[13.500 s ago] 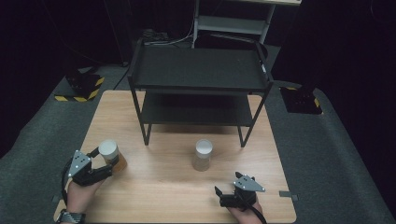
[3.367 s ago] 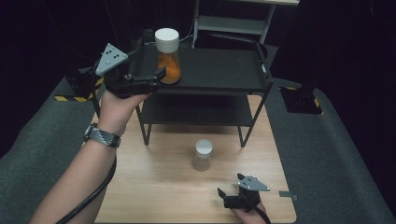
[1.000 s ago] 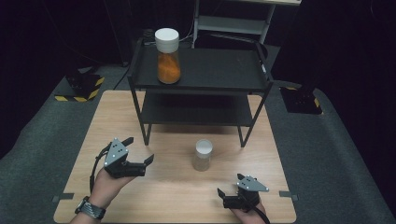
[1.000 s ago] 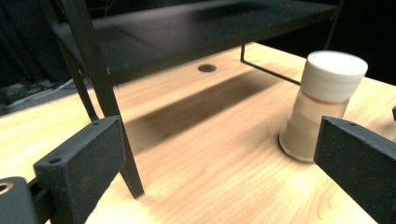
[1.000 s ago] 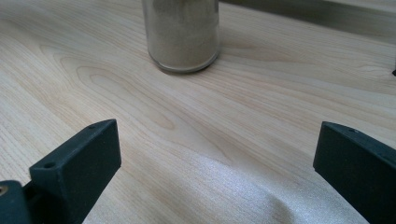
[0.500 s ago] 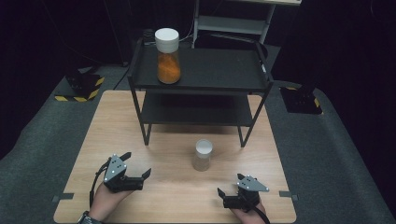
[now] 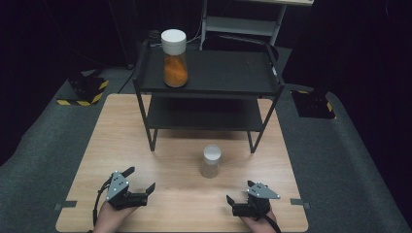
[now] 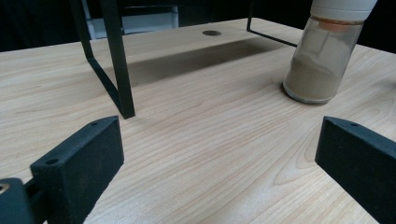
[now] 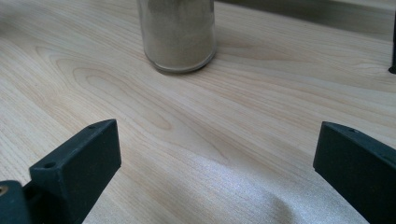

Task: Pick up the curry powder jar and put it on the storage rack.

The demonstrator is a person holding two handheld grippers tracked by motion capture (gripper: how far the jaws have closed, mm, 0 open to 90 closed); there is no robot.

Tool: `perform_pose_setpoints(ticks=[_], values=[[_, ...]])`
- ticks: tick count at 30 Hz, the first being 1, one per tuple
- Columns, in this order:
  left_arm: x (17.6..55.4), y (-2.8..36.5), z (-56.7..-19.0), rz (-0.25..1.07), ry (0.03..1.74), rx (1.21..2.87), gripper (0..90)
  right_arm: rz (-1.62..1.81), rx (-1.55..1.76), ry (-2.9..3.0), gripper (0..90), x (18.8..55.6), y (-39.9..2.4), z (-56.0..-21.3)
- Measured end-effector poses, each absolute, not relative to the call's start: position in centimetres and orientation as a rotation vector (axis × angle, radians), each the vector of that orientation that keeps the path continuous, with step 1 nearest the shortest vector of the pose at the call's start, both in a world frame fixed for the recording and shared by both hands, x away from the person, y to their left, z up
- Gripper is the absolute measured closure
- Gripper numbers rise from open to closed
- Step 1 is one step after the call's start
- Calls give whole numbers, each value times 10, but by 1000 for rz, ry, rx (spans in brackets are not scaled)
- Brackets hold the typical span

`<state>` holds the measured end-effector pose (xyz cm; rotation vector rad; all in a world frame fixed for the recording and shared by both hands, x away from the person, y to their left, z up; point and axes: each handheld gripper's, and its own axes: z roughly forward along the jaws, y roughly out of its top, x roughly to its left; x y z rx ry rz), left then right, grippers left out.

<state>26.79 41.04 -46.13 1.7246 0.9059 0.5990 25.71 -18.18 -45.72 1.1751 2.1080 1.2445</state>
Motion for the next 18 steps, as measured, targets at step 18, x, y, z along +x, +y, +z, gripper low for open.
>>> perform_pose_setpoints(ticks=[18], values=[[269,411,-465,570,933,1802,11,1247,1178,2102,0,256,-182,-458]])
